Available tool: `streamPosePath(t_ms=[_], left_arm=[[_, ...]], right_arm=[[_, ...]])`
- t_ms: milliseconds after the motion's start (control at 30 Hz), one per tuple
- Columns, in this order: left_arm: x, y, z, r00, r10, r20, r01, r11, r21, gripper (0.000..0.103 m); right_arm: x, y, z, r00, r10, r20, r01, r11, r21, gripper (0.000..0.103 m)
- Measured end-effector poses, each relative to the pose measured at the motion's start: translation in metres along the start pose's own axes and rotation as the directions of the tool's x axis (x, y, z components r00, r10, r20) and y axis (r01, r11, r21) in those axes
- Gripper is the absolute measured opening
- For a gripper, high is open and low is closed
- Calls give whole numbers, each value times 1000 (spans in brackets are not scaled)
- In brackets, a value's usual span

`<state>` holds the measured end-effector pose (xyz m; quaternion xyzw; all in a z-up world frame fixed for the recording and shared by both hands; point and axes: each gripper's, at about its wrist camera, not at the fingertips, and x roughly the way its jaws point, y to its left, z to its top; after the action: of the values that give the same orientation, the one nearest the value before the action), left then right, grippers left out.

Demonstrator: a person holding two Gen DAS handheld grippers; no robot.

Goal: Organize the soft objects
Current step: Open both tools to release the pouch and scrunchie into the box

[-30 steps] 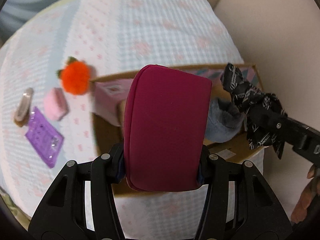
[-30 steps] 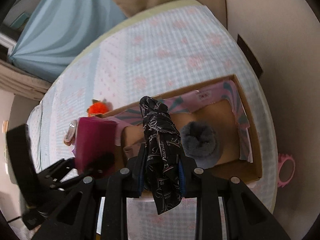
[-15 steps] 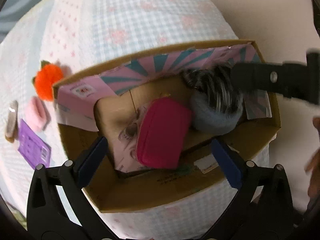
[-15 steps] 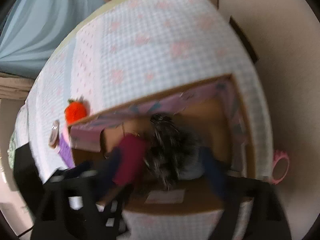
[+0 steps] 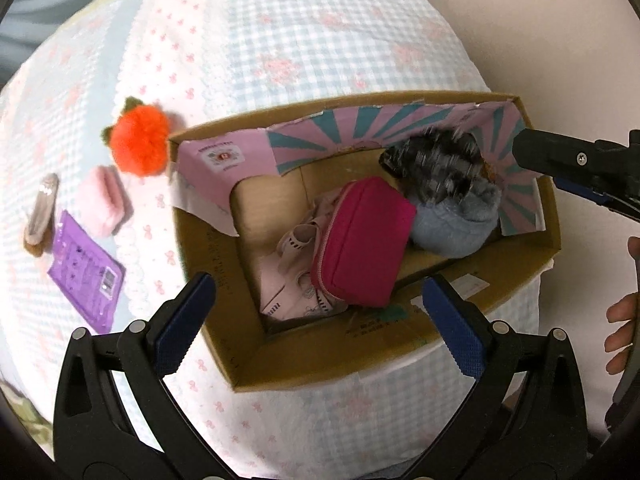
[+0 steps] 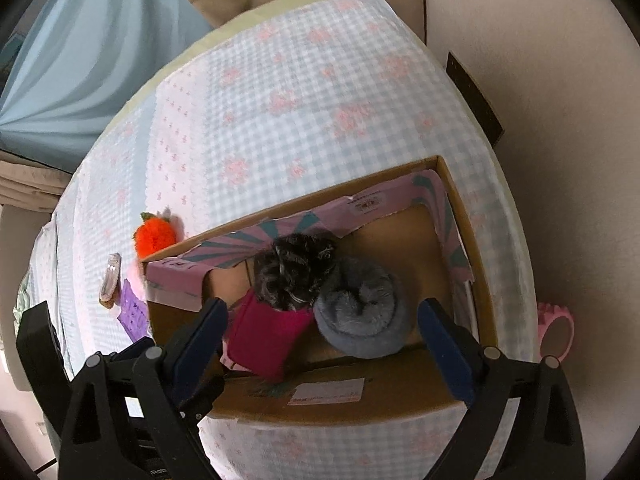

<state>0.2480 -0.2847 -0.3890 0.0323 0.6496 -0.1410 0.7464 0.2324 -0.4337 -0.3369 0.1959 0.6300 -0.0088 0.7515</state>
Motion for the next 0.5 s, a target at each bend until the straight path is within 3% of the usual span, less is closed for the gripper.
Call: streamPosePath(t_ms=[100, 333, 500], left_arm=[[-17, -3, -5, 999, 25, 33, -26, 1000, 16, 103], [-65, 4, -15, 993, 12, 113, -12, 1000, 1, 103], [-119, 16, -29, 976, 36, 214, -31, 999, -27, 103]], right_arm=[[-12, 6, -3, 999, -18, 29, 19, 999, -28, 94], [-54, 25, -16, 996, -13, 94, 19, 998, -66, 94], [-100, 57, -30, 988, -28, 152, 50, 988, -144, 94]])
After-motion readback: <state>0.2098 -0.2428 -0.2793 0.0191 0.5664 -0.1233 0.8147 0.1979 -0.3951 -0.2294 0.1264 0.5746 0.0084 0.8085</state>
